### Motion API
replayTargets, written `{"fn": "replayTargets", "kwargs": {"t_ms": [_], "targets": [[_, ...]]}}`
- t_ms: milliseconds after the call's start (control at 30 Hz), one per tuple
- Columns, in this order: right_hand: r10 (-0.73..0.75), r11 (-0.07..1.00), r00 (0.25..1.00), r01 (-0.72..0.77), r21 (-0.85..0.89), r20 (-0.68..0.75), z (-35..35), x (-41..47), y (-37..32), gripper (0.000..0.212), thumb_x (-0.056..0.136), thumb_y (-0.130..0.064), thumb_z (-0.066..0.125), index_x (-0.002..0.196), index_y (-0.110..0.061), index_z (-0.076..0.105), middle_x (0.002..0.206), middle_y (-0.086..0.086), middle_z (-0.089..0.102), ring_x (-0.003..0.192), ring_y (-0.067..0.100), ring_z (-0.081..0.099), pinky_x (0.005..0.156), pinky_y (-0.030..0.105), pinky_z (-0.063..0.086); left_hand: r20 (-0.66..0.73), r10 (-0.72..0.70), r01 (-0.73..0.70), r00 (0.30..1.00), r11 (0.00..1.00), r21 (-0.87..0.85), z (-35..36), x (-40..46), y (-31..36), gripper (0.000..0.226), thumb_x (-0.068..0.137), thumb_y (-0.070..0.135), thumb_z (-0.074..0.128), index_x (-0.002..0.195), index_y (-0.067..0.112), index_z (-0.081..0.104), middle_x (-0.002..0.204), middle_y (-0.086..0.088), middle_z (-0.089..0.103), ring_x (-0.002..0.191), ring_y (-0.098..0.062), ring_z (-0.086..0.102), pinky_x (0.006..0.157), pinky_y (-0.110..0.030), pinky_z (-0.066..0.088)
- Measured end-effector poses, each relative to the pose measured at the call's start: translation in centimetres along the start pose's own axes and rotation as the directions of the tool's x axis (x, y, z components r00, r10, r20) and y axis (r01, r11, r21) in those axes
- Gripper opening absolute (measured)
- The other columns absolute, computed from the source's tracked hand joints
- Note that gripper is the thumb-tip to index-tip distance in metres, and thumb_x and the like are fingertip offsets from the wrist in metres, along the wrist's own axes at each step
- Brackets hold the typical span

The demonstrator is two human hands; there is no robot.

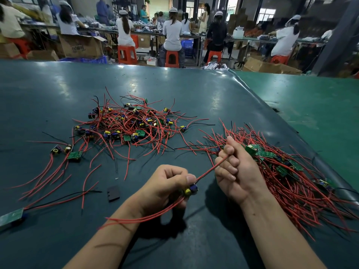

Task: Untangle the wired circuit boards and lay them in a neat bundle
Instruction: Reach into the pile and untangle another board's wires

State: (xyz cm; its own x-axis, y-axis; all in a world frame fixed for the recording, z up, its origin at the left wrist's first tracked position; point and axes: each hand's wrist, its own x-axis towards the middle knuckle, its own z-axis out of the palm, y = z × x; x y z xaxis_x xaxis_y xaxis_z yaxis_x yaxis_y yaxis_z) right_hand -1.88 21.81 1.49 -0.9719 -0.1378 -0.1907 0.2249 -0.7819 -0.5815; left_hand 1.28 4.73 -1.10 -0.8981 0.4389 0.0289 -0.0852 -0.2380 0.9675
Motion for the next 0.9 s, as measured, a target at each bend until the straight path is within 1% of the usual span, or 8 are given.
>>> {"fn": "replayTargets", "kwargs": {"t_ms": [67, 167, 267, 367, 467, 533, 667, 900], "targets": [[-0.022, 0.997, 1.0, 0.021, -0.08, -0.003, 0.0, 0.1, 0.0, 0.043, 0.094, -0.047, 0.047, 0.074, -0.011, 0.058, 0.043, -0.006, 0.033, 0.029, 0.002, 0.026, 0.025, 0.014, 0.021, -0.078, 0.046, -0.049, 0.996, 0.998, -0.034, 0.0, 0.2, -0.1, 0.025, 0.062, 0.034, 0.07, 0.05, 0.013, 0.063, 0.045, -0.001, 0.055, 0.031, -0.009, 0.043, 0.035, -0.014, 0.033], [-0.002, 0.889, 1.0, 0.011, -0.458, 0.021, 0.0, 0.0, 0.3, 0.064, 0.075, -0.062, 0.052, 0.104, -0.007, 0.066, 0.048, -0.004, 0.044, 0.033, 0.003, 0.03, 0.03, 0.014, 0.023, -0.226, 0.069, -0.082, 0.972, 0.995, -0.051, -0.3, 0.6, -0.2, 0.027, 0.069, 0.034, 0.073, 0.055, 0.012, 0.066, 0.043, -0.004, 0.052, 0.031, -0.01, 0.042, 0.035, -0.014, 0.032], [0.131, 0.733, 0.984, -0.014, -0.68, 0.122, 0.2, -0.9, 1.6, 0.034, 0.072, -0.05, 0.066, 0.08, -0.017, 0.074, 0.048, -0.002, 0.05, 0.033, 0.004, 0.034, 0.033, 0.013, 0.025, -0.271, 0.069, -0.074, 0.96, 0.997, -0.01, -0.4, 0.8, -0.3, 0.022, 0.075, 0.031, 0.068, 0.062, 0.014, 0.071, 0.046, -0.006, 0.054, 0.034, -0.012, 0.043, 0.035, -0.015, 0.032], [0.143, 0.739, 0.975, 0.009, -0.674, 0.17, -0.1, -1.0, 2.1, 0.017, 0.07, -0.035, 0.073, 0.065, -0.018, 0.073, 0.047, -0.002, 0.049, 0.034, 0.004, 0.033, 0.033, 0.013, 0.025, -0.247, 0.062, -0.049, 0.967, 0.997, 0.055, -0.3, 0.6, -0.3, 0.025, 0.075, 0.032, 0.07, 0.058, 0.014, 0.068, 0.045, -0.006, 0.054, 0.033, -0.01, 0.042, 0.035, -0.016, 0.032], [0.086, 0.756, 0.98, 0.052, -0.652, 0.177, -0.3, -0.7, 1.8, 0.02, 0.074, -0.032, 0.07, 0.074, -0.013, 0.077, 0.047, -0.003, 0.048, 0.034, 0.003, 0.032, 0.033, 0.013, 0.025, -0.205, 0.03, -0.026, 0.978, 0.999, 0.019, -0.1, 0.5, -0.1, 0.025, 0.074, 0.027, 0.074, 0.055, 0.012, 0.065, 0.047, -0.002, 0.055, 0.034, -0.009, 0.047, 0.036, -0.015, 0.035], [0.045, 0.756, 0.983, 0.084, -0.649, 0.18, -0.4, -0.5, 1.5, 0.023, 0.075, -0.034, 0.07, 0.074, -0.012, 0.077, 0.048, -0.003, 0.049, 0.035, 0.003, 0.032, 0.033, 0.013, 0.025, -0.173, 0.014, -0.016, 0.985, 1.0, -0.011, 0.0, 0.5, 0.2, 0.026, 0.072, 0.023, 0.066, 0.06, 0.002, 0.056, 0.046, 0.001, 0.057, 0.034, -0.008, 0.051, 0.035, -0.013, 0.036], [-0.038, 0.784, 0.983, 0.14, -0.604, 0.178, -0.6, -0.1, 1.1, 0.024, 0.074, -0.035, 0.071, 0.071, -0.012, 0.076, 0.05, -0.003, 0.05, 0.034, 0.003, 0.032, 0.033, 0.014, 0.026, -0.098, -0.043, 0.042, 0.994, 0.999, -0.01, -0.1, 0.2, 0.4, 0.029, 0.074, 0.014, 0.075, 0.07, -0.004, 0.052, 0.044, -0.003, 0.052, 0.032, -0.008, 0.05, 0.033, -0.014, 0.035], [-0.221, 0.87, 0.975, 0.205, -0.448, 0.017, -0.5, 0.3, 0.3, 0.026, 0.085, -0.024, 0.066, 0.065, -0.01, 0.073, 0.048, -0.003, 0.048, 0.033, 0.003, 0.031, 0.032, 0.013, 0.023, 0.078, -0.097, 0.098, 0.992, 0.995, -0.008, 0.0, -0.4, 0.6, 0.023, 0.066, 0.035, 0.068, 0.053, 0.016, 0.067, 0.046, 0.001, 0.056, 0.034, -0.006, 0.052, 0.034, -0.013, 0.035]]}}
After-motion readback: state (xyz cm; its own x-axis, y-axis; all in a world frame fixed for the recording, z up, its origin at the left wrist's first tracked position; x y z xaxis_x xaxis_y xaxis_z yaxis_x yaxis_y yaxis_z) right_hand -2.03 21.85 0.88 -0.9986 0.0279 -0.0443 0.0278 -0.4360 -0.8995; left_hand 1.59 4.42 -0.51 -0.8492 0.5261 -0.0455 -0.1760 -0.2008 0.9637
